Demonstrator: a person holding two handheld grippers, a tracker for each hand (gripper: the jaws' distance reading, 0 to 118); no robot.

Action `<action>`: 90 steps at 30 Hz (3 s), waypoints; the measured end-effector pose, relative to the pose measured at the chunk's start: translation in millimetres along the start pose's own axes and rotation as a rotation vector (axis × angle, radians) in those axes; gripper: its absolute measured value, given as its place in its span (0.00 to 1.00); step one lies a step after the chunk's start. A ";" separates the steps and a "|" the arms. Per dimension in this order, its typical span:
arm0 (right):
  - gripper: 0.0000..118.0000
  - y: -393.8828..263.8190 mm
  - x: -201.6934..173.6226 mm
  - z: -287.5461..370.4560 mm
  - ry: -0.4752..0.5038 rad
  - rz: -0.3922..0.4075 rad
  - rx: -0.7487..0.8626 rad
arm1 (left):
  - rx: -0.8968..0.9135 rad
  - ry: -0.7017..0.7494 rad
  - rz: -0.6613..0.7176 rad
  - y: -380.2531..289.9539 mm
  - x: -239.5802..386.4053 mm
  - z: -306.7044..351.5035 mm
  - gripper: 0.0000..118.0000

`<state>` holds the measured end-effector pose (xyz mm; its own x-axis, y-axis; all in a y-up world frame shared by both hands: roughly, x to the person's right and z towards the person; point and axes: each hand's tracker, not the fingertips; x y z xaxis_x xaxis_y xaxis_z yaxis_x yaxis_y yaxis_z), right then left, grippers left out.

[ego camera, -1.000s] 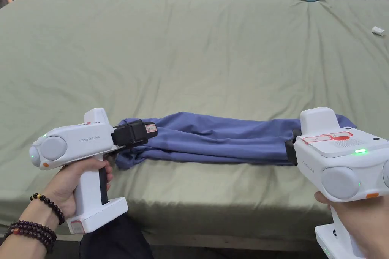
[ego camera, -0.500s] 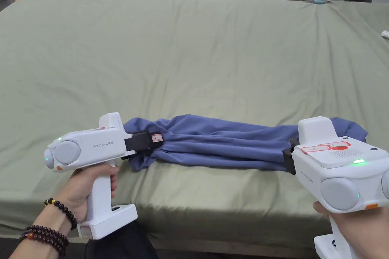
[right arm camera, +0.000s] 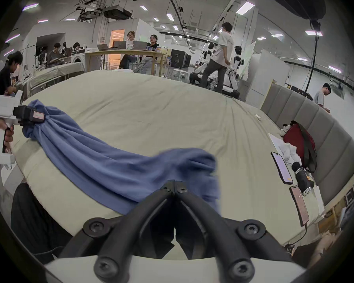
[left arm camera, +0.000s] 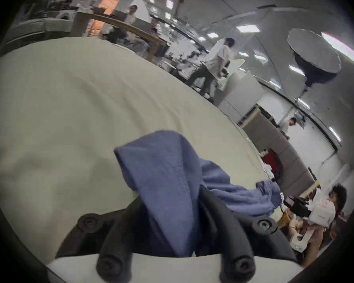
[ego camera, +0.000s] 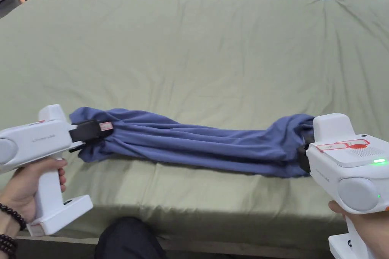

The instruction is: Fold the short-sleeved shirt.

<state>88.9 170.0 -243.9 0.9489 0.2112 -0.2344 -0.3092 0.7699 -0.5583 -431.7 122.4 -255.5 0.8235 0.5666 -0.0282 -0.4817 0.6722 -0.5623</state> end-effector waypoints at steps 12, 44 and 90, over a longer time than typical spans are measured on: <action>0.00 0.0 -6.8 -1.5 0.016 0.006 0.002 | -0.022 -0.231 -0.070 -13.4 80.3 8.6 0.12; 0.00 -9.4 10.0 7.0 0.011 -0.039 0.010 | -0.107 -0.153 -0.054 -36.9 101.1 -25.1 0.00; 0.00 4.9 15.3 -9.7 -0.022 -0.042 0.031 | -0.156 -0.265 -0.107 -39.3 130.0 -58.1 0.00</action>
<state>101.3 171.2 -258.0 0.9623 0.1913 -0.1932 -0.2673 0.7963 -0.5426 -288.3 141.9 -285.1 0.7508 0.6145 0.2424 -0.3279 0.6653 -0.6707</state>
